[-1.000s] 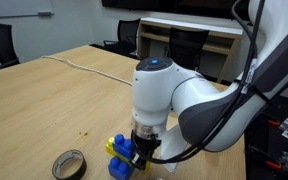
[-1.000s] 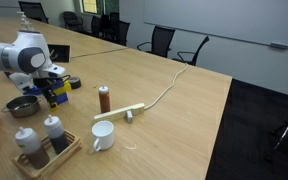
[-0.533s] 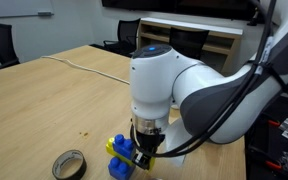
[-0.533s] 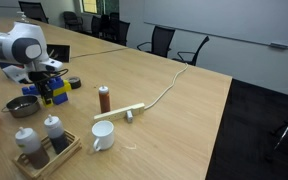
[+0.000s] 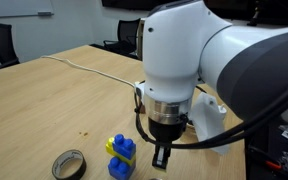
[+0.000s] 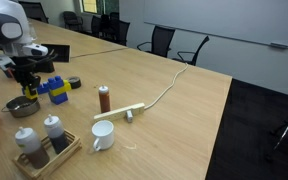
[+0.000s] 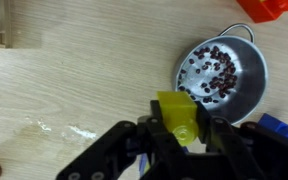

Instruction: Get the small yellow building block and put it on top of the building blocks on the left

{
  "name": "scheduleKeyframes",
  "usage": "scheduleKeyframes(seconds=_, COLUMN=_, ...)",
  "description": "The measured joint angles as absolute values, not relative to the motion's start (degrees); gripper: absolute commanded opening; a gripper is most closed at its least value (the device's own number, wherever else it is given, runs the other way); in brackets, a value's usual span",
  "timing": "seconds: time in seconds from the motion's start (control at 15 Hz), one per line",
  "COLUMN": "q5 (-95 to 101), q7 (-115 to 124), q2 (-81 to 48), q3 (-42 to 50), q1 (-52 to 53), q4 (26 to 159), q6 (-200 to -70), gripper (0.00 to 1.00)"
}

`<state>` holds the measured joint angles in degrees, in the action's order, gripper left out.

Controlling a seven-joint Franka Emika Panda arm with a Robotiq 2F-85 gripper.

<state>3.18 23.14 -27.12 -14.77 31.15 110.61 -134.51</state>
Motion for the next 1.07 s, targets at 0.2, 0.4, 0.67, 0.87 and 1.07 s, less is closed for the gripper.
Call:
scheduleKeyframes(seconds=0.2, q5=1.1, q7=17.5, q2=-24.6, q3=-17.7, q1=30.9, q4=114.0, q6=-136.1, gripper=0.1)
scheduleKeyframes(seconds=0.4, q5=-0.3, q7=12.4, q2=-23.2, q3=-20.1, q1=30.6, q4=116.8, q6=-138.3, gripper=0.1)
scheduleKeyframes(seconds=0.67, q5=-0.9, q7=6.7, q2=-21.3, q3=-22.5, q1=30.0, q4=120.0, q6=-142.1, gripper=0.1)
scheduleKeyframes(seconds=0.87, q5=-3.0, q7=3.1, q2=-19.5, q3=-24.4, q1=29.0, q4=122.3, q6=-144.1, gripper=0.1)
scheduleKeyframes(seconds=1.07, q5=-6.2, q7=0.1, q2=-18.1, q3=-26.4, q1=28.1, q4=124.3, q6=-144.4, gripper=0.1)
